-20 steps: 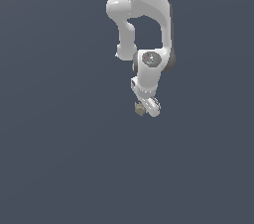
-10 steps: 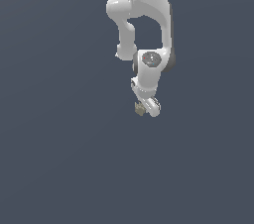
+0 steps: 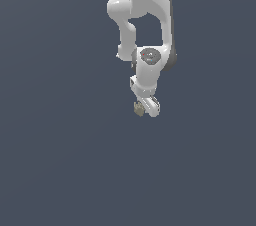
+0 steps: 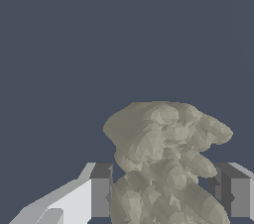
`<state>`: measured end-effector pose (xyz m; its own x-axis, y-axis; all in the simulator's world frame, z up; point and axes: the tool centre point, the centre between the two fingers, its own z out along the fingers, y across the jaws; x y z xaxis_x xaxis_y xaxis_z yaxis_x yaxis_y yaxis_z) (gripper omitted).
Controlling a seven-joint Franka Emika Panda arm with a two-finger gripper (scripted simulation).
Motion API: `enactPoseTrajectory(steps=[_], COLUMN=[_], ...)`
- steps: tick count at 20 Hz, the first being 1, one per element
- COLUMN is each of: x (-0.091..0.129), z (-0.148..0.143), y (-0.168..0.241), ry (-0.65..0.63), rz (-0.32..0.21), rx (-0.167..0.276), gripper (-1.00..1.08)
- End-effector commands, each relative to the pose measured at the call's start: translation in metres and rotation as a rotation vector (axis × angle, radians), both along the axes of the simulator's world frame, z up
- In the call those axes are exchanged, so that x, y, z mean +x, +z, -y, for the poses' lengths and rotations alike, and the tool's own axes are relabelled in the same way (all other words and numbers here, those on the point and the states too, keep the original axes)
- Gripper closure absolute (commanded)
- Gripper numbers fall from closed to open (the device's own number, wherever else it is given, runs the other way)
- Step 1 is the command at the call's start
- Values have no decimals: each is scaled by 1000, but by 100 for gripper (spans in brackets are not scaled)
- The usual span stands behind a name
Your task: Pick up the object and move it to a goal position.
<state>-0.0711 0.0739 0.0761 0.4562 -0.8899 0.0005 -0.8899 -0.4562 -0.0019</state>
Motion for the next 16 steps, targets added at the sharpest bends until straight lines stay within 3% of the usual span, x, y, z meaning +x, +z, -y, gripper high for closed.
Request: enactPoseTrajectory(steps=[1,16], x=[5,51], z=[7,76], y=[12,138], ry=[-1,-1], rz=[1,0], rx=[0,-1], gripper=[108,108])
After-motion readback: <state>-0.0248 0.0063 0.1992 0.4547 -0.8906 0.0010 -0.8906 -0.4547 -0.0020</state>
